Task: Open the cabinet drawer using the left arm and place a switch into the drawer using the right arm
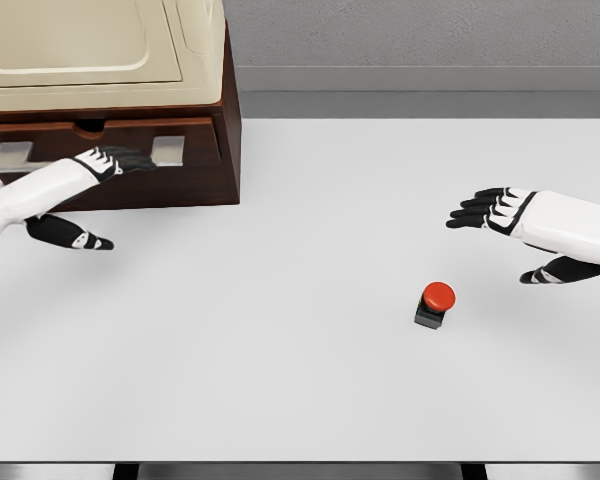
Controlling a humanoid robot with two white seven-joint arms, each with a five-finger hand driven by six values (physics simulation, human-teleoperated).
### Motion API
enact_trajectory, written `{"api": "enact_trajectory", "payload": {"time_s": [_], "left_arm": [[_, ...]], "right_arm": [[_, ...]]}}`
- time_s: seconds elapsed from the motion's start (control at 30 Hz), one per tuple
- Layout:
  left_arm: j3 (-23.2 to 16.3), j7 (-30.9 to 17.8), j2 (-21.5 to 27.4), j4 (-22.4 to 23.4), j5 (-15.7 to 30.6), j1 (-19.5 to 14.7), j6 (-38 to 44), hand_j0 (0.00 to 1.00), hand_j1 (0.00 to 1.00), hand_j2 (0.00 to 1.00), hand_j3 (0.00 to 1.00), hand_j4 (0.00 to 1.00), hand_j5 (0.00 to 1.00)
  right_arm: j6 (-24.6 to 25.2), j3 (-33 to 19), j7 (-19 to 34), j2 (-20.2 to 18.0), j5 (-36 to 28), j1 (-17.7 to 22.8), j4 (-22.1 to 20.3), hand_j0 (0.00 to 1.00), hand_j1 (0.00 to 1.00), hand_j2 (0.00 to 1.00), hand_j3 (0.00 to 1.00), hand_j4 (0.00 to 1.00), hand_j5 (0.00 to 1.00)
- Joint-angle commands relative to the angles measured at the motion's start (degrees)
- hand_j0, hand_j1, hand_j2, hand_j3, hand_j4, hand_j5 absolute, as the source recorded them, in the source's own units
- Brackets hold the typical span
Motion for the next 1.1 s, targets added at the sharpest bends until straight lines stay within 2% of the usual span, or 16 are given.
{"api": "enact_trajectory", "payload": {"time_s": [0.0, 0.07, 0.17, 0.7, 1.07], "left_arm": [[1.15, -0.07, 0.26, -1.07, -0.01, 0.35, 0.27, 1.00, 1.00, 1.00, 1.00, 1.00, 1.00], [3.17, -0.07, 0.26, -2.56, -0.01, 2.63, 0.27, 1.00, 1.00, 1.00, 1.00, 1.00, 1.00], [3.35, -0.07, 1.23, -3.09, 0.69, 3.78, 0.27, 1.00, 1.00, 1.00, 1.00, 1.00, 1.00], [13.10, -0.07, 1.32, -12.05, 1.57, 15.38, 0.27, 1.00, 1.00, 1.00, 1.00, 1.00, 1.00], [16.79, -0.07, 1.14, -15.57, 2.37, 20.39, 0.27, 1.00, 1.00, 1.00, 1.00, 1.00, 1.00]], "right_arm": [[0.09, -0.02, -0.03, -0.23, -0.43, 0.00, -0.01, 1.00, 1.00, 1.00, 1.00, 1.00, 1.00], [0.09, -0.02, -0.03, -0.23, -0.43, 0.00, -0.01, 1.00, 1.00, 1.00, 1.00, 1.00, 1.00], [0.09, -0.02, -0.03, -0.23, -0.43, 0.09, -0.10, 1.00, 1.00, 1.00, 1.00, 1.00, 1.00], [0.09, -0.02, -0.03, -0.32, -0.43, 0.53, -0.45, 1.00, 1.00, 1.00, 1.00, 1.00, 1.00], [0.09, 0.15, 0.06, -0.23, -0.08, 0.79, -0.45, 1.00, 1.00, 1.00, 1.00, 1.00, 1.00]]}}
